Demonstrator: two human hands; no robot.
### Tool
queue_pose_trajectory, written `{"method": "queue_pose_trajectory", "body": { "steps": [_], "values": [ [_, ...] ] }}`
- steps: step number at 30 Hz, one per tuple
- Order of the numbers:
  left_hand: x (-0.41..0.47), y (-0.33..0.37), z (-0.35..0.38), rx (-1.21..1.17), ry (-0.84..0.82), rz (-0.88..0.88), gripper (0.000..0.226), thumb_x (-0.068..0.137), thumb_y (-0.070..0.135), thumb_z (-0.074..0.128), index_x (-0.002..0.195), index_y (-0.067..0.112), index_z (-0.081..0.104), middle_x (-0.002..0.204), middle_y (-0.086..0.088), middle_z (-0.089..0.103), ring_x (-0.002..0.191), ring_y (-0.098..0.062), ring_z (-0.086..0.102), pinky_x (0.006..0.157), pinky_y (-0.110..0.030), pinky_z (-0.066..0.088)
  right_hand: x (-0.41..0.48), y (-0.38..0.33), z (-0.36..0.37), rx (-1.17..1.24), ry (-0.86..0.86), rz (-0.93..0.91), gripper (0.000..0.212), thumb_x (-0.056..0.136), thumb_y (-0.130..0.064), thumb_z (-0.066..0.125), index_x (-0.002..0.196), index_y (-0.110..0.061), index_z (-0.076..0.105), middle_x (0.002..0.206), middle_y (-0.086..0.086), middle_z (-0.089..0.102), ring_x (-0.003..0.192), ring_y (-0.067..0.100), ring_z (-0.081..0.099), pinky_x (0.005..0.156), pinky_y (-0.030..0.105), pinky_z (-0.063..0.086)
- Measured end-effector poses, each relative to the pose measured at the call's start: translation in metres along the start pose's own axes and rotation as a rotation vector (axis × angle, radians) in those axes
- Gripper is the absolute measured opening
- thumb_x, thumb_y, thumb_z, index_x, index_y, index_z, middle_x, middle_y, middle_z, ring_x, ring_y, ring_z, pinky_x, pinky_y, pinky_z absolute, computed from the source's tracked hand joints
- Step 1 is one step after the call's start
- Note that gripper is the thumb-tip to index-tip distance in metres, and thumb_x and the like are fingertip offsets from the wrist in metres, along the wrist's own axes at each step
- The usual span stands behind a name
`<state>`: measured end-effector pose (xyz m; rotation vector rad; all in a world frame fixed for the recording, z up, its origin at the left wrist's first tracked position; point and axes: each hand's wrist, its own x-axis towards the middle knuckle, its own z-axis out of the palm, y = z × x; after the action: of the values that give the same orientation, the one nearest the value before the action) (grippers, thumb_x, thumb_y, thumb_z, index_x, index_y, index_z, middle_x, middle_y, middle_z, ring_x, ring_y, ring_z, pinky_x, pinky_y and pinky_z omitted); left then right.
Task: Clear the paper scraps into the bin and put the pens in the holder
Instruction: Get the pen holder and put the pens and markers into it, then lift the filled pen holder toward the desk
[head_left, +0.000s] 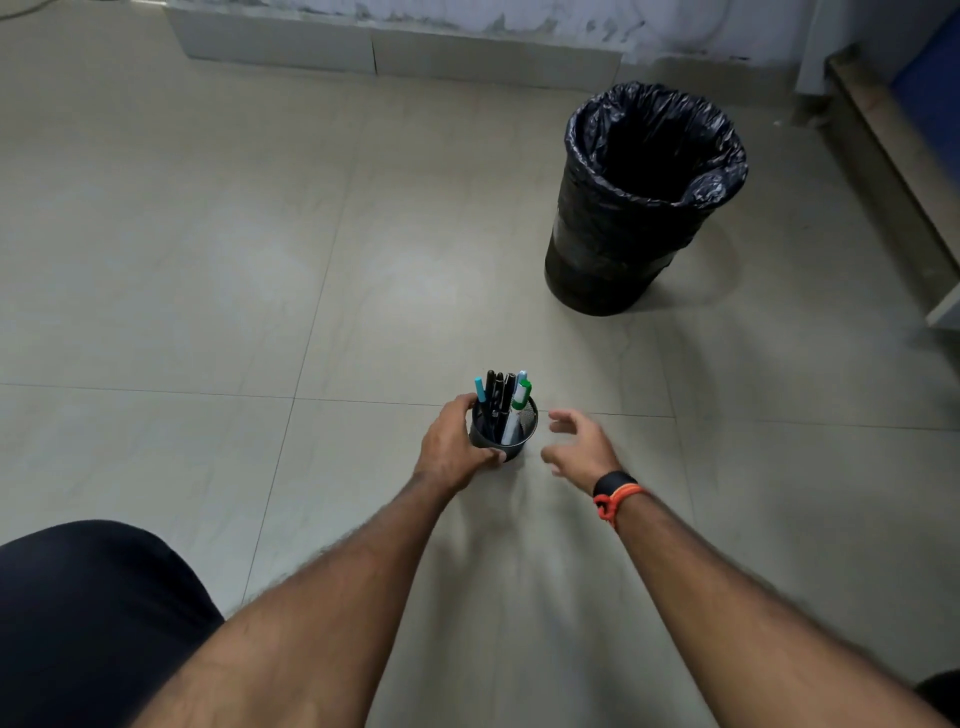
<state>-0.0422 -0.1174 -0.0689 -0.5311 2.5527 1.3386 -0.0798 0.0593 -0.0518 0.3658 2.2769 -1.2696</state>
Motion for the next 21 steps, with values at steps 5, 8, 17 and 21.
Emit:
{"method": "queue_pose_trajectory", "body": {
  "steps": [5, 8, 17, 21],
  "values": [
    [0.003, 0.011, -0.012, -0.028, -0.061, -0.044, 0.075, 0.058, 0.015, 0.086, 0.125, 0.023, 0.055, 0.124, 0.008, 0.064, 0.087, -0.011, 0.064, 0.084, -0.028, 0.052, -0.004, -0.011, 0.018, -0.072, -0.167, -0.133, 0.093, 0.06, -0.003, 0.085, 0.139, -0.022, 0.041, 0.125, -0.006, 0.052, 0.112, 0.016, 0.053, 0.091, 0.027, 0.047],
    [0.0, 0.03, -0.03, -0.01, -0.093, -0.082, 0.069, 0.056, 0.011, 0.085, 0.121, 0.019, 0.062, 0.119, 0.004, 0.069, 0.086, -0.012, 0.07, 0.083, -0.027, 0.054, -0.015, -0.035, 0.016, -0.011, -0.137, -0.13, 0.088, 0.057, -0.015, 0.091, 0.132, -0.02, 0.047, 0.118, -0.007, 0.058, 0.112, 0.015, 0.056, 0.09, 0.019, 0.046],
    [-0.073, 0.143, -0.156, -0.292, -0.227, -0.161, 0.078, 0.041, 0.021, 0.087, 0.117, 0.013, 0.069, 0.108, 0.002, 0.074, 0.089, -0.016, 0.074, 0.088, -0.043, 0.058, -0.138, -0.164, -0.066, 0.062, -0.207, -0.103, 0.072, 0.062, -0.012, 0.088, 0.122, -0.02, 0.049, 0.108, -0.017, 0.057, 0.096, -0.012, 0.052, 0.065, -0.004, 0.04],
    [-0.111, 0.215, -0.22, -0.454, -0.259, -0.158, 0.081, 0.045, 0.011, 0.086, 0.122, 0.001, 0.064, 0.116, -0.012, 0.07, 0.098, -0.032, 0.071, 0.093, -0.051, 0.054, -0.193, -0.237, -0.112, 0.096, -0.181, -0.134, 0.07, 0.06, -0.008, 0.088, 0.119, -0.017, 0.052, 0.109, -0.006, 0.065, 0.102, 0.001, 0.061, 0.073, 0.005, 0.048]
  ]
}}
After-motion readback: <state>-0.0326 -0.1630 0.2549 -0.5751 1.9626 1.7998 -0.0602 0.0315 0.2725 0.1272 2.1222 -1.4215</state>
